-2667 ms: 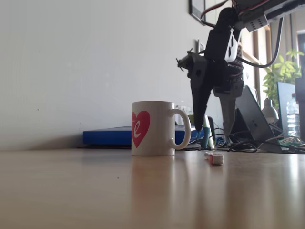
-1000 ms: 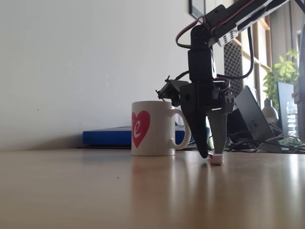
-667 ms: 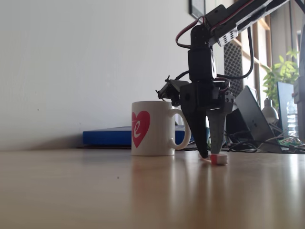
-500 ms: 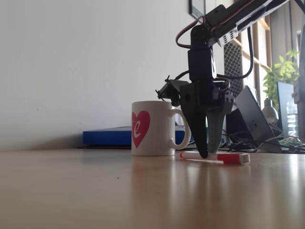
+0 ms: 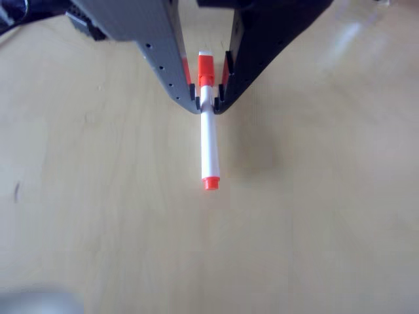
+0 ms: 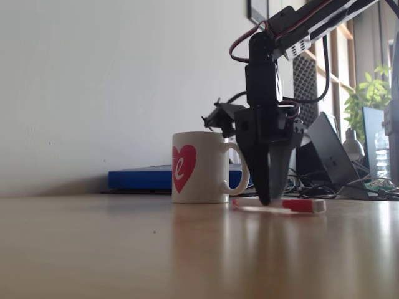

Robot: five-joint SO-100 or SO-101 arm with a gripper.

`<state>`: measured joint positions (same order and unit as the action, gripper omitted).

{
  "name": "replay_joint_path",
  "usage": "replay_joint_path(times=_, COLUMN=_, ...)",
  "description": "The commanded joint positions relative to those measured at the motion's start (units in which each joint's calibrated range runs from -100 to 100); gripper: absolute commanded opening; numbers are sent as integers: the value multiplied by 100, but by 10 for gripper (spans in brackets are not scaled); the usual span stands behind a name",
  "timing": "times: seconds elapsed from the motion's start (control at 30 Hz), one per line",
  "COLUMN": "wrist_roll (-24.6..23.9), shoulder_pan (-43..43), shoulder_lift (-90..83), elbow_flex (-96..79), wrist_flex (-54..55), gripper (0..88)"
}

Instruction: Grab the pen and place it in the cup.

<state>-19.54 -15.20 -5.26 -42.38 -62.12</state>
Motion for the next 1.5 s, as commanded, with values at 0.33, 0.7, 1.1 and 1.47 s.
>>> replay_joint_path(times=0.33, wrist_roll=630, shoulder_pan=206, shoulder_lift=-2727, elbow_flex=258, wrist_flex=-709, gripper=11)
replay_joint_path(times=0.7, wrist_roll=1371, shoulder_pan=423, shoulder_lift=-4976, elbow_flex=231, wrist_flex=1038, gripper=11)
replay_joint_path(times=1.1, wrist_roll=1634, shoulder_pan=1157, shoulder_lift=-4470, elbow_flex=-1462, wrist_flex=5244, gripper=11)
replay_joint_path(times=1.47, wrist_roll=1733, shoulder_pan=1641, shoulder_lift=-3192, elbow_flex=-1851, wrist_flex=7670, gripper=11)
